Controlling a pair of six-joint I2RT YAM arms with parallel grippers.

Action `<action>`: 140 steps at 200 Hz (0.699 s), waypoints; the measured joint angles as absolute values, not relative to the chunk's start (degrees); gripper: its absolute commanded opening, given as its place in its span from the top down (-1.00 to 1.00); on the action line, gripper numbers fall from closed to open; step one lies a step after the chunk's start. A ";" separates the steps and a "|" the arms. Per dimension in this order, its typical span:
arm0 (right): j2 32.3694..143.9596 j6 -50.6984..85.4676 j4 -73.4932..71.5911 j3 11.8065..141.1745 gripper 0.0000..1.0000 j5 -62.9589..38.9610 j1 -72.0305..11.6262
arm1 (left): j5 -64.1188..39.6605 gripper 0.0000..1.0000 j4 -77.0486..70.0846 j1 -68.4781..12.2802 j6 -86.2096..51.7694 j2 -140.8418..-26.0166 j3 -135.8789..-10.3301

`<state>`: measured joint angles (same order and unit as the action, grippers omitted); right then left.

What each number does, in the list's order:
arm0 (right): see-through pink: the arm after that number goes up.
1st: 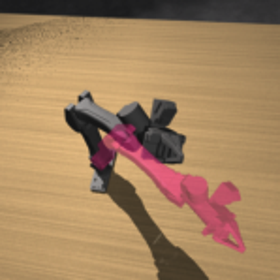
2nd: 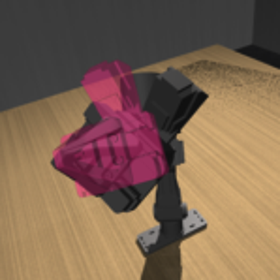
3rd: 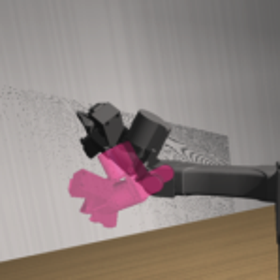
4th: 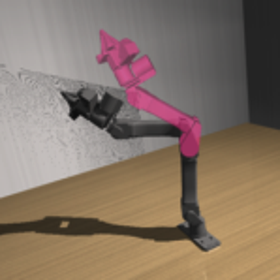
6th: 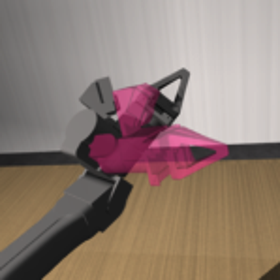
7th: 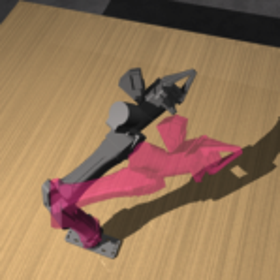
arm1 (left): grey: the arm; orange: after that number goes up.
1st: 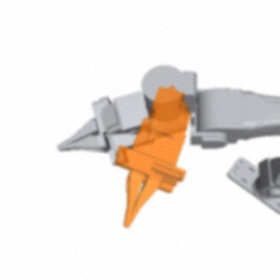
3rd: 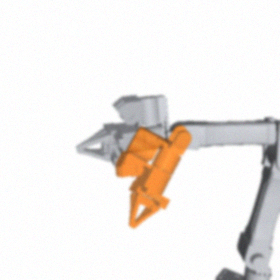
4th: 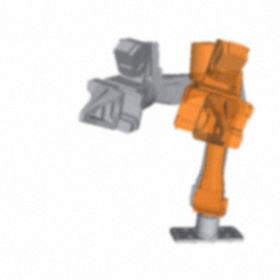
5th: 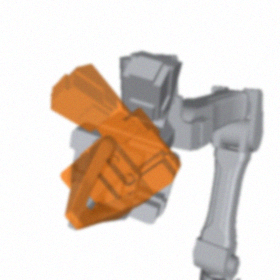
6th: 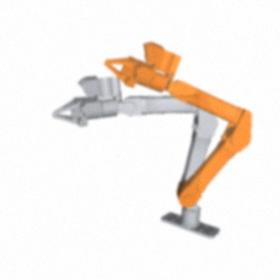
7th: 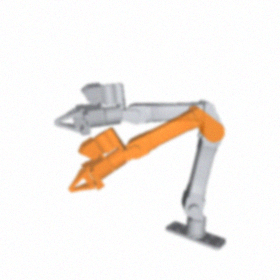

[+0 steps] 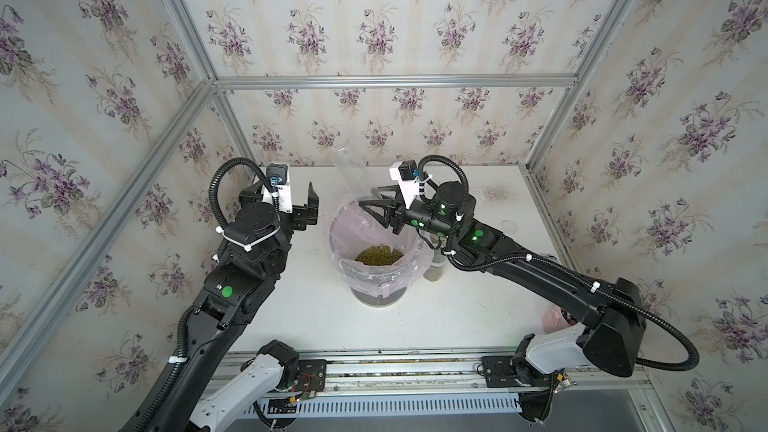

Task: Empty moldy mung beans from jars
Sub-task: Pour the moldy mung beans from the jar into the trash bin.

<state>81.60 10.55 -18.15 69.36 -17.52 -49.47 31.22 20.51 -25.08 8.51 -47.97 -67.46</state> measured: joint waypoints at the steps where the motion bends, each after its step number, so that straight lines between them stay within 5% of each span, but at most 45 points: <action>1: 81.49 10.52 -18.17 69.25 0.47 -17.52 -49.50 | 31.22 -0.99 20.53 -25.08 8.51 -47.97 -67.46; 140: 81.01 10.92 -16.43 67.02 0.53 -16.12 -49.82 | 31.18 -0.99 20.36 -25.08 8.51 -48.03 -67.51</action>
